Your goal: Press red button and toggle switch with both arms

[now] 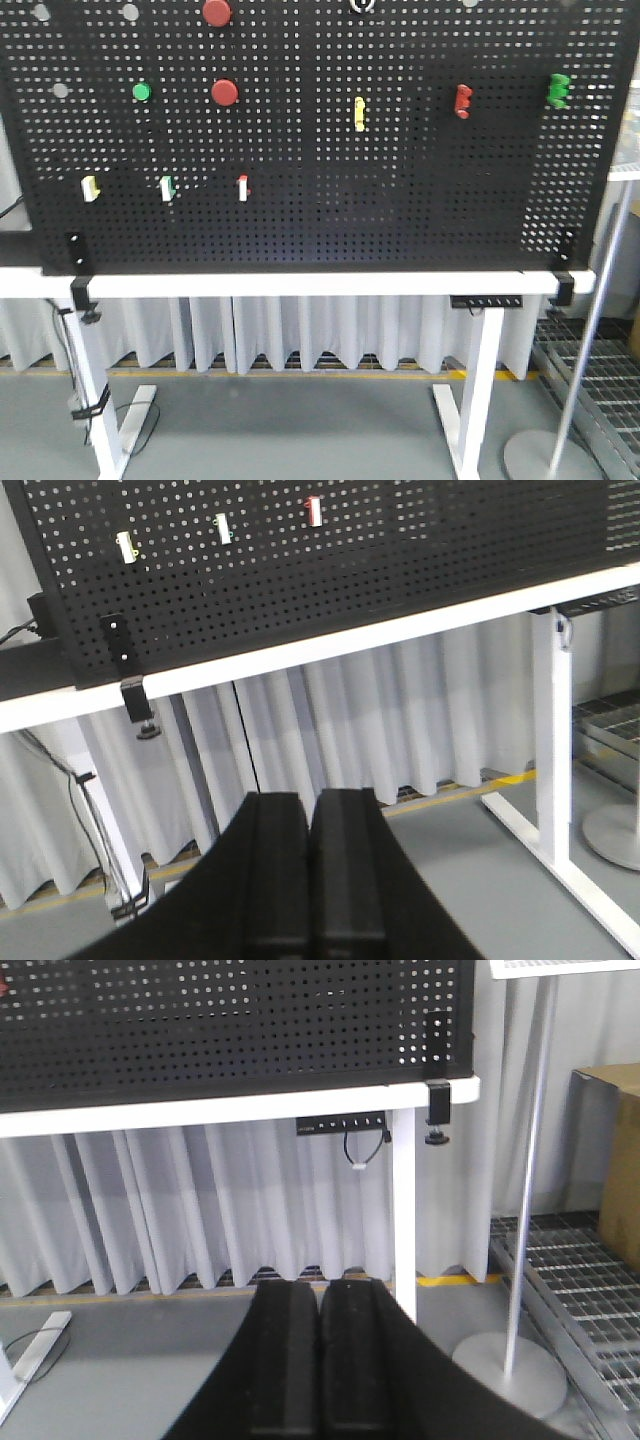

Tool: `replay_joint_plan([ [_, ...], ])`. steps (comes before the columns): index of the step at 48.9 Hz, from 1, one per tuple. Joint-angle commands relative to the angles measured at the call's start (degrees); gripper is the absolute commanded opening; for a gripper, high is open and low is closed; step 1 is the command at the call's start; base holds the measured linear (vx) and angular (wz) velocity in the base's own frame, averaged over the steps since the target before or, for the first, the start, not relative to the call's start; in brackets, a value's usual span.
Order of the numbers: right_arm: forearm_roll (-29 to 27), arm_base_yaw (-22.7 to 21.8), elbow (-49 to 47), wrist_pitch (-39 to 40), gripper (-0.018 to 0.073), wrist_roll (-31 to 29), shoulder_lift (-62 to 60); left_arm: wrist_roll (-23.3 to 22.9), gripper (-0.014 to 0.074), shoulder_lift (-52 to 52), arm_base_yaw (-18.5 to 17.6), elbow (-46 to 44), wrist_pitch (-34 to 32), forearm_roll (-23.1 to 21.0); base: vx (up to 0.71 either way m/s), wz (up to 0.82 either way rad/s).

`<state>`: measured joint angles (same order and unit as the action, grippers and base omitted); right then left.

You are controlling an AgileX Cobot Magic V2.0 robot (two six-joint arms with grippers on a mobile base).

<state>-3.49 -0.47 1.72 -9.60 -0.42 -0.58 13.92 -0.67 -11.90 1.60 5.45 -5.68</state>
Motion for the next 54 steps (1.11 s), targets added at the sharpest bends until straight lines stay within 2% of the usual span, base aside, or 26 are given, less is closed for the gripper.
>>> replay_joint_plan([
  [1,0.2,-0.3,0.7,4.4,-0.0003,-0.3,-1.0,-0.5,0.0002,-0.9,-0.1,1.9,-4.9,-0.1,0.43,0.02],
  [37,0.2,-0.3,0.7,4.4,-0.0003,-0.3,-1.0,-0.5,0.0002,-0.9,-0.1,1.9,-4.9,-0.1,0.41,-0.02],
  [54,0.2,-0.3,0.7,4.4,-0.0003,-0.3,-1.0,-0.5,0.0002,-0.9,-0.1,1.9,-4.9,-0.1,0.23,-0.01],
])
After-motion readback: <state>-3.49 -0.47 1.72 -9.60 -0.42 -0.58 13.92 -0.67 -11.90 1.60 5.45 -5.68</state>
